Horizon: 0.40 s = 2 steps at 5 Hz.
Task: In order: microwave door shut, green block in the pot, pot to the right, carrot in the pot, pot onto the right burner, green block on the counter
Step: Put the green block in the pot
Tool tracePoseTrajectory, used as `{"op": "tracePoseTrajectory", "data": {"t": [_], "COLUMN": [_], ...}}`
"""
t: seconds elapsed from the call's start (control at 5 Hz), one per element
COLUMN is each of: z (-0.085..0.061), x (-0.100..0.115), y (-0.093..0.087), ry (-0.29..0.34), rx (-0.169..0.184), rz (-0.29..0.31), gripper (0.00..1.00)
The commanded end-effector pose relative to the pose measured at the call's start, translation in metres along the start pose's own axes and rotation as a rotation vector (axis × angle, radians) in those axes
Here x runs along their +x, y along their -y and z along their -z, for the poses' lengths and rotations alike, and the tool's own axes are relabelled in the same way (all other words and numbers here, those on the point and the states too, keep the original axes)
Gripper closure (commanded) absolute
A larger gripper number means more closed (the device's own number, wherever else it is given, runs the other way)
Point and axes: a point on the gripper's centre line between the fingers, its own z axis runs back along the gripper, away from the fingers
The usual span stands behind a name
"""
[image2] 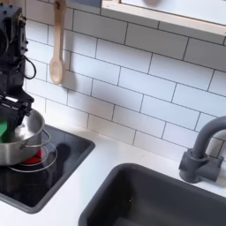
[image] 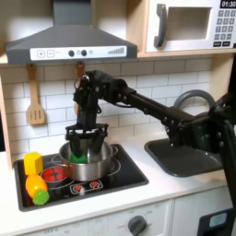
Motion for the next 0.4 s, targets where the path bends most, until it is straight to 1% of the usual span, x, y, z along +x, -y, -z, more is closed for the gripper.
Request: {"op": "tracePoseTrajectory", "data": {"t": [0.0, 0.2], "z": [0.0168, 0.0185], "x": [-0.0053, -0.0077], "y": [0.0067, 0.0111], "ry": [-0.053, -0.051], "rx": [-0.039, -0.047], "rz": [0.019, 0.026], "gripper": [0.00, 0.00]}}
